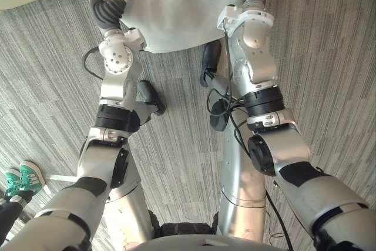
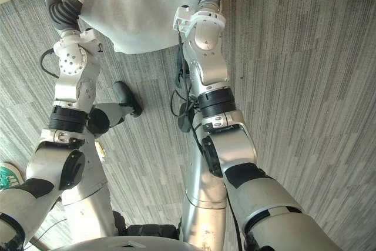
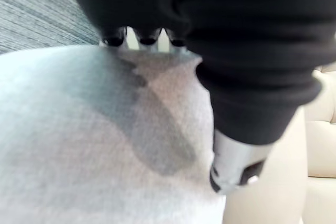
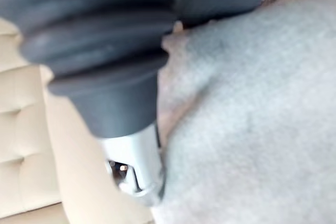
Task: Pick up cushions and gather them together orderly.
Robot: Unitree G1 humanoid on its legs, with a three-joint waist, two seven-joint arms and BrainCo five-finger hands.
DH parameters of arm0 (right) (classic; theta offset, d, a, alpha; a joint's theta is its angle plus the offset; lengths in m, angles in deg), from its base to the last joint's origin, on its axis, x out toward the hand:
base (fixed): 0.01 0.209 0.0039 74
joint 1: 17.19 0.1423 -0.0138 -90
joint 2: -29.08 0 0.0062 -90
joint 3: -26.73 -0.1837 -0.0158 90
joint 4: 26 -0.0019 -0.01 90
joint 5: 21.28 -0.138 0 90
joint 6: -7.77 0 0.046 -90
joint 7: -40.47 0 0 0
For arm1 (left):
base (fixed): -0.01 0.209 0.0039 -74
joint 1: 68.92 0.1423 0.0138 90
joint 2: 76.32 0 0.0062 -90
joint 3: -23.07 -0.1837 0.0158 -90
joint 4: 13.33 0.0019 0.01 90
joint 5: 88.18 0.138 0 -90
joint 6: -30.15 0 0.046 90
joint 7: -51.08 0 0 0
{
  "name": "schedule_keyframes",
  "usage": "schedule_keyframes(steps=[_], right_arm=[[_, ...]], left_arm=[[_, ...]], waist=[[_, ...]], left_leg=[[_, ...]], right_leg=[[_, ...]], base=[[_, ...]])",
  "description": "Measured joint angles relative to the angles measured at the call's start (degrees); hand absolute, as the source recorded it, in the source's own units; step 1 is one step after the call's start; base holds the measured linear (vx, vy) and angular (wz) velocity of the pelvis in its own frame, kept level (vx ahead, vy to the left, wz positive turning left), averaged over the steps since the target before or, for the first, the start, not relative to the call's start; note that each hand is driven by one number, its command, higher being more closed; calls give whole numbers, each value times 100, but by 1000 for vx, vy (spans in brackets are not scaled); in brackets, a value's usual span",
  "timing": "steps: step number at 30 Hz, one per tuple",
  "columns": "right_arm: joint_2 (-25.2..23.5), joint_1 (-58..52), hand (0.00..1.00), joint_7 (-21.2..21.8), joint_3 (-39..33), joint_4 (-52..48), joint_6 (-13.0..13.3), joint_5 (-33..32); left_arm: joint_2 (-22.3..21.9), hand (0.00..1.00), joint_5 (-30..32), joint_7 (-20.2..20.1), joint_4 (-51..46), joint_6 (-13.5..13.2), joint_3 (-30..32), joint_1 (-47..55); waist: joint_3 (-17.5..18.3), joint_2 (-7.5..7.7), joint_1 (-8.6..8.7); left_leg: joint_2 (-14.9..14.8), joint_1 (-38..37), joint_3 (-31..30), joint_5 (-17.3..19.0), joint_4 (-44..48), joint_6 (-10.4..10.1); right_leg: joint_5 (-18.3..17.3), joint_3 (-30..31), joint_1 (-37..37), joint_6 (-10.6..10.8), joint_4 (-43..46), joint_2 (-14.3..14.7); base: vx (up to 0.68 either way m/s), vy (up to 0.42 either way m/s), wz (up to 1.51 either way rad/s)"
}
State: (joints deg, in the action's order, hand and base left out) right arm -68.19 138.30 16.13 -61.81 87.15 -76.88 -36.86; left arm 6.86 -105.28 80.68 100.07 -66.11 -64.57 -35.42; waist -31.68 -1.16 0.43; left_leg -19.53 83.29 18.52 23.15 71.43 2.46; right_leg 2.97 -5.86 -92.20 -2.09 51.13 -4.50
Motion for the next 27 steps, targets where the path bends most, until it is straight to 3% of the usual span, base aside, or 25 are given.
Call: schedule_keyframes(steps=[16, 22, 27], right_arm=[[-135, -255, 100, 24, 0, -1146, 354, -552], [-264, -740, 100, 45, 0, -1613, 432, -553], [-469, -1471, 100, 119, 15, -2109, 509, -416]], left_arm=[[314, 100, -8, 24, -491, 16, -21, -95], [175, 100, -17, 26, -1410, -16, -39, 509], [-237, 100, -6, 30, -2225, -195, -116, 1410]], waist=[[22, -34, -77], [26, -38, -71], [167, -46, -134]], left_leg=[[44, -156, -137, -92, -132, -81], [165, -712, -190, -233, -639, -188], [258, -1639, -285, -370, -1306, -358]], right_leg=[[65, -142, 312, -107, -233, 1], [75, -270, 946, -117, -671, -9], [63, -436, 1985, -132, -1264, 66]], base=[[-73, -53, 0], [-62, -77, 6], [-43, -101, 7]])
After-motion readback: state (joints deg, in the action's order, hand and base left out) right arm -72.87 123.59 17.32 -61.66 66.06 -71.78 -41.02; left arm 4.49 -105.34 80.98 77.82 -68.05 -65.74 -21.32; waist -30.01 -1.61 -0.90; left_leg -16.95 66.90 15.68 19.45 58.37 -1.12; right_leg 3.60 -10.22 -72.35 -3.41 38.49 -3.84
